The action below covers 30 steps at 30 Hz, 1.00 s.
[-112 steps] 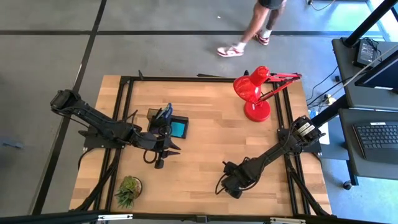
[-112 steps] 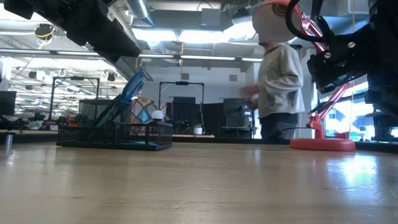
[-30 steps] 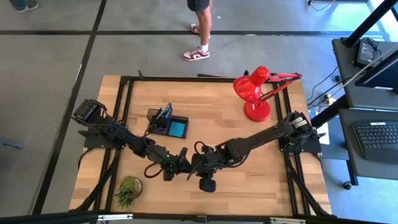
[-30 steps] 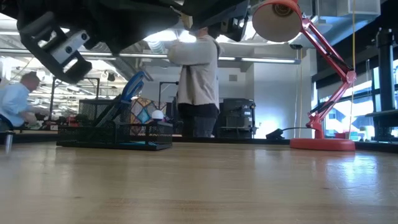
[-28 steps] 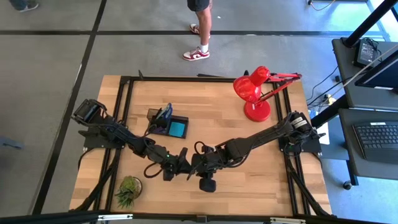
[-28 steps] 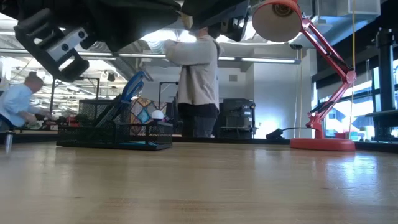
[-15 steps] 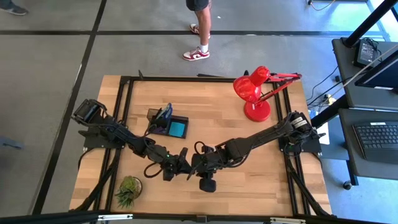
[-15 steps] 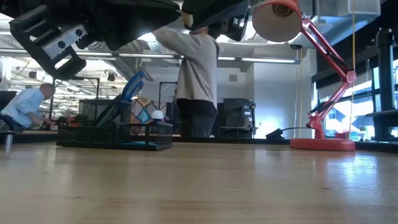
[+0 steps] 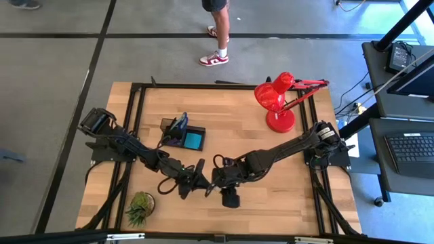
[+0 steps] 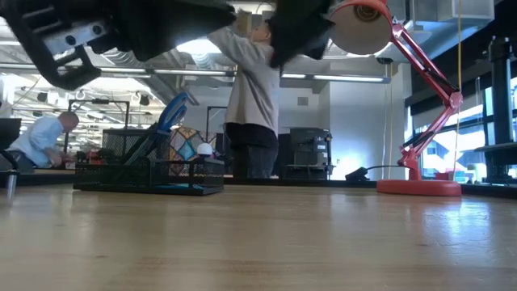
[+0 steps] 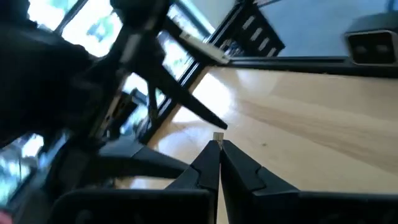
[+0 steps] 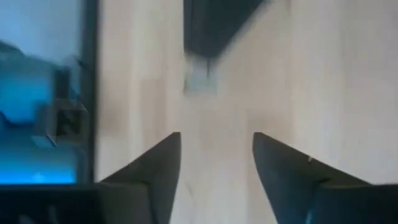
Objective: Pick and place office supplies into organizer
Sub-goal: Put the brown binder clip into the black desk organizer
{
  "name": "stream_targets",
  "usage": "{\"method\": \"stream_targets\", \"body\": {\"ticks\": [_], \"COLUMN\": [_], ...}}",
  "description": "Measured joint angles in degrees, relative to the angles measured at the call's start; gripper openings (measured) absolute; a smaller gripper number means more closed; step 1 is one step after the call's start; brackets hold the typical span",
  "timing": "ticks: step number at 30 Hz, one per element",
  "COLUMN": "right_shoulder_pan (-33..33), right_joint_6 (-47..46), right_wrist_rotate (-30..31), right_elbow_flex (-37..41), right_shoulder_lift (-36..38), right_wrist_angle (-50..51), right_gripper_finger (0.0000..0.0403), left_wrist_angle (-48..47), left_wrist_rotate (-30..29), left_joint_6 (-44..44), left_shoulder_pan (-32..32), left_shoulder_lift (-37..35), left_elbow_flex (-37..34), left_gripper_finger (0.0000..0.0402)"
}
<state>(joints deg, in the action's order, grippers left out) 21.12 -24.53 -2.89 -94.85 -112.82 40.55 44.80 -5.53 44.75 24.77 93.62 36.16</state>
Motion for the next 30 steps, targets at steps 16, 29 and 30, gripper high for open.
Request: {"method": "stream_targets", "body": {"ticks": [16, 29, 30], "right_shoulder_pan": [0.1, 0.4, 0.4], "right_joint_6": [3.3, 2.3, 2.3], "right_wrist_rotate": [13.0, 12.9, 12.9], "right_elbow_flex": [3.9, 24.4, 25.8], "right_shoulder_lift": [2.7, 18.6, 19.5], "right_wrist_angle": [17.8, -5.8, -7.6], "right_gripper_finger": [0.0242, 0.0242, 0.0242], "left_wrist_angle": [-50.6, -78.7, -79.7], "left_wrist_rotate": [-19.8, -20.1, -21.2], "left_joint_6": [-44.7, -61.8, -62.6], "left_shoulder_pan": [-9.1, -12.6, -12.7], "left_shoulder_lift": [-18.2, -28.2, -28.3], "left_elbow_flex": [0.0, 0.0, 0.0], "left_gripper_finger": [0.0002, 0.0002, 0.0002]}}
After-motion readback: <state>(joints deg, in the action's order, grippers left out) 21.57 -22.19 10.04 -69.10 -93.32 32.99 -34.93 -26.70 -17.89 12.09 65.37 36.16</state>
